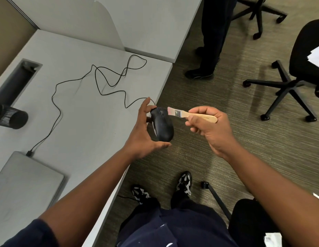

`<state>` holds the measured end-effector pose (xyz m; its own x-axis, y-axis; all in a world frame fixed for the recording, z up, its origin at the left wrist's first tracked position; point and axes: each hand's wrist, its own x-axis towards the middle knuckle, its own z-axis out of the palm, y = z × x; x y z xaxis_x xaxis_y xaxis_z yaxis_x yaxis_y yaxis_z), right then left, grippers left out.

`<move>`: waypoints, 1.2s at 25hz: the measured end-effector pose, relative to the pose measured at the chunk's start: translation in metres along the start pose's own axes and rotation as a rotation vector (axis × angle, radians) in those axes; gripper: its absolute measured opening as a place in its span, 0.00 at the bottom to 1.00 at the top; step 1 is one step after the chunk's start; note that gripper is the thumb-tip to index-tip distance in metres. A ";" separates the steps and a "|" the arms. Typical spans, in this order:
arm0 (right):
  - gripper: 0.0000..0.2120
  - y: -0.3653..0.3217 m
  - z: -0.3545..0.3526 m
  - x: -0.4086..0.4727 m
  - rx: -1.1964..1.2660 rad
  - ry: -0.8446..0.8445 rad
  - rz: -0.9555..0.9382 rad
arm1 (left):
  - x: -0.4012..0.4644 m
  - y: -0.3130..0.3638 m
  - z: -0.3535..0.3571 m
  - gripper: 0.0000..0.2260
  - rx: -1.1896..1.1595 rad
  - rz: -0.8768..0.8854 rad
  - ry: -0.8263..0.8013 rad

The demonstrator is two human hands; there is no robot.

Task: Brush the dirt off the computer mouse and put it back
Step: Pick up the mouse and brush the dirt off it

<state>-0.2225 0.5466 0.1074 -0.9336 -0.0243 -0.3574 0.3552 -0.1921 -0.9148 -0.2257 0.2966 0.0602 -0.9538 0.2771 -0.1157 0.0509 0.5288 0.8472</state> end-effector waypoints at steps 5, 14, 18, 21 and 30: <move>0.04 -0.008 -0.001 0.002 -0.323 -0.147 -0.218 | -0.001 0.002 0.001 0.66 0.007 0.045 0.023; 0.03 -0.025 -0.016 0.011 -0.677 -0.228 -0.320 | -0.003 0.001 -0.003 0.65 0.002 0.060 0.023; 0.05 -0.024 -0.007 0.010 -0.588 -0.258 -0.355 | 0.000 0.002 -0.003 0.65 0.009 0.062 0.009; 0.03 -0.024 -0.010 0.013 -0.658 -0.292 -0.292 | 0.000 0.000 -0.003 0.65 0.023 0.057 0.012; 0.03 -0.024 -0.007 0.012 -0.749 -0.335 -0.327 | -0.004 -0.005 -0.004 0.66 0.042 0.048 0.025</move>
<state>-0.2415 0.5578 0.1239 -0.9165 -0.3899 -0.0895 -0.1051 0.4506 -0.8865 -0.2230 0.2901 0.0585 -0.9571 0.2830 -0.0623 0.1082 0.5485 0.8291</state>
